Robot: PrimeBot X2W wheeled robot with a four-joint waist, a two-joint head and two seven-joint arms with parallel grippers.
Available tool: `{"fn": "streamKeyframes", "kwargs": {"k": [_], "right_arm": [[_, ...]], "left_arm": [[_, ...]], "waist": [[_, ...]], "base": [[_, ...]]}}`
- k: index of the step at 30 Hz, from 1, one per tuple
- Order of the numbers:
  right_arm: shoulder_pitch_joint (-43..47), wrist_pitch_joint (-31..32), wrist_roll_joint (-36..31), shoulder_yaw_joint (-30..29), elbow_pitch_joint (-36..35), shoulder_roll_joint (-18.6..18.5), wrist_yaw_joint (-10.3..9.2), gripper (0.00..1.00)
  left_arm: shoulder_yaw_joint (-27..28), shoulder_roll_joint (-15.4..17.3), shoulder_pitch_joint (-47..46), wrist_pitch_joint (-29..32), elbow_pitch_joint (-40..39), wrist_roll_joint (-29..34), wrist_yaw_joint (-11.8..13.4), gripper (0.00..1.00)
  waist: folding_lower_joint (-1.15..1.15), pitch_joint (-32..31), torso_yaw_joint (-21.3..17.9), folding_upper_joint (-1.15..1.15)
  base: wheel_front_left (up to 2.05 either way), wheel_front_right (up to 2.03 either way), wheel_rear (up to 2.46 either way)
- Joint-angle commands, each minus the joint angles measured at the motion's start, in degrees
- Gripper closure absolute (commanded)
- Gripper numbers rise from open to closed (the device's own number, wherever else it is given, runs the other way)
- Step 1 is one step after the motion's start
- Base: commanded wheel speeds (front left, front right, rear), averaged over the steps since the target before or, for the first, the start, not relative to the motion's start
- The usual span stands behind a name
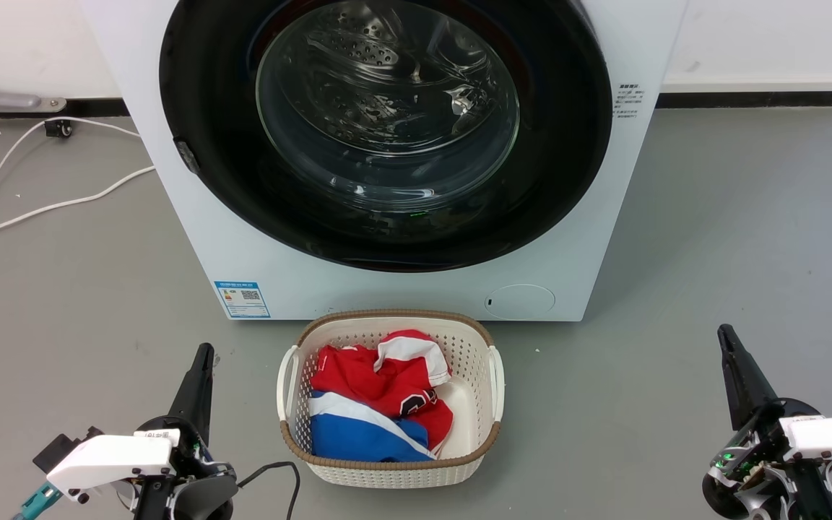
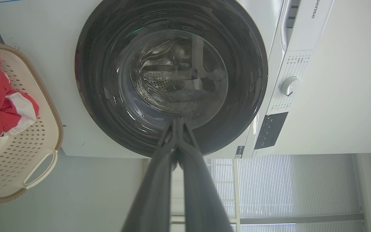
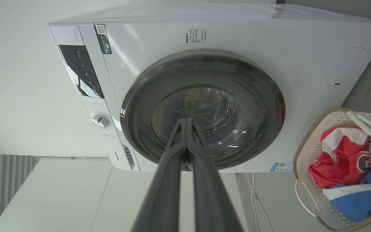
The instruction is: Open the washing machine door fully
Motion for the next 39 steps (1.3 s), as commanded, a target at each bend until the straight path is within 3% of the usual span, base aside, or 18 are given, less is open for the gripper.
{"fn": "streamKeyframes", "kwargs": {"k": [1,13,14,28,39], "right_arm": [[-0.58,0.12,-0.46,-0.09,0.06,0.22,0.17,1.0],[-0.58,0.16,-0.52,-0.13,0.06,0.24,0.17,1.0],[0.09,0.0,0.02,-0.04,0.14,0.04,0.0,0.0],[2.16,-3.43,-1.65,2.21,-1.16,0.03,0.01,0.0],[2.37,-6.24,-12.49,2.86,-2.69,-0.32,0.02,0.0]], "left_arm": [[0.18,-0.11,-0.55,0.19,0.02,0.3,-0.16,1.0],[0.18,-0.11,-0.55,0.21,0.02,0.31,-0.16,1.0],[-0.03,-0.02,0.08,-0.01,0.17,-0.02,0.01,0.0],[-4.3,0.24,0.67,-3.27,-1.09,1.76,0.0,0.0],[-6.69,1.14,0.49,-6.27,-3.04,13.86,-0.02,0.0]], "waist": [[0.0,0.0,0.0,0.0],[0.0,0.0,0.0,0.0],[0.0,0.0,0.0,0.0],[0.01,-0.1,-0.05,0.0],[0.01,-0.22,0.03,0.0]], "base": [[0.0,0.0,0.0],[0.0,0.0,0.0],[0.0,0.0,0.0],[0.0,0.0,0.0],[0.0,0.0,0.0]]}}
